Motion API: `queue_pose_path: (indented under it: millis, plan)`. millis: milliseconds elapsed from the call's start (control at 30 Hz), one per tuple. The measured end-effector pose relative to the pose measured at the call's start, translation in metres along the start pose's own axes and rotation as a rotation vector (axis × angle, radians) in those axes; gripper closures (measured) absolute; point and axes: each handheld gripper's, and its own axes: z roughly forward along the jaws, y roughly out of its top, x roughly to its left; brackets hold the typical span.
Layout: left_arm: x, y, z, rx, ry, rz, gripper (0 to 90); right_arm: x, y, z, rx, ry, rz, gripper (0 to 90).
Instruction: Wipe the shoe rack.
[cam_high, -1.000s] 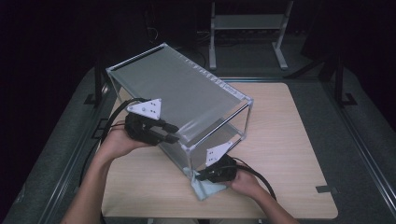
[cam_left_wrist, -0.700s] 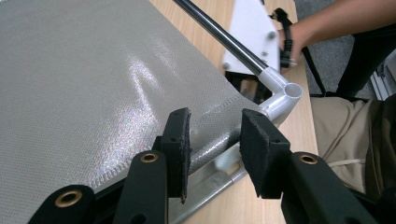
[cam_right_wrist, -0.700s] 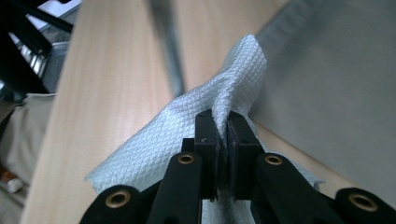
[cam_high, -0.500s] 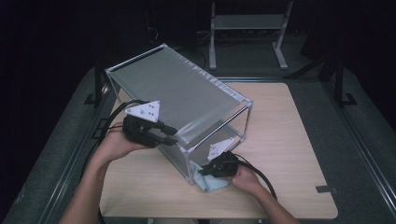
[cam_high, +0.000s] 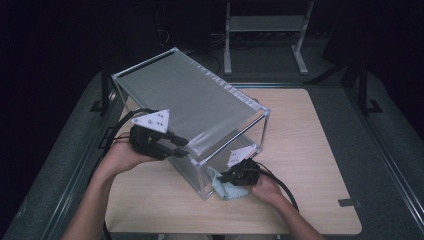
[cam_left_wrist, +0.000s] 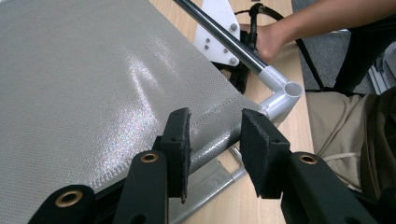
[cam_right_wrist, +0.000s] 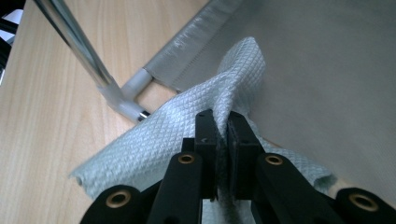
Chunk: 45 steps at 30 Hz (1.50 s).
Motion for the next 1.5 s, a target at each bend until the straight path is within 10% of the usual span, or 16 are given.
queue_pose_path:
  millis: [167, 1500]
  plan:
    - [-0.001, -0.001, -0.001, 0.0, 0.001, 0.003, 63.0, -0.012, -0.011, -0.014, -0.001, -0.049, 0.052, 84.1]
    - [-0.003, -0.008, -0.009, -0.007, -0.008, 0.009, 63.0, -0.008, 0.009, 0.009, 0.032, -0.006, -0.054, 84.1]
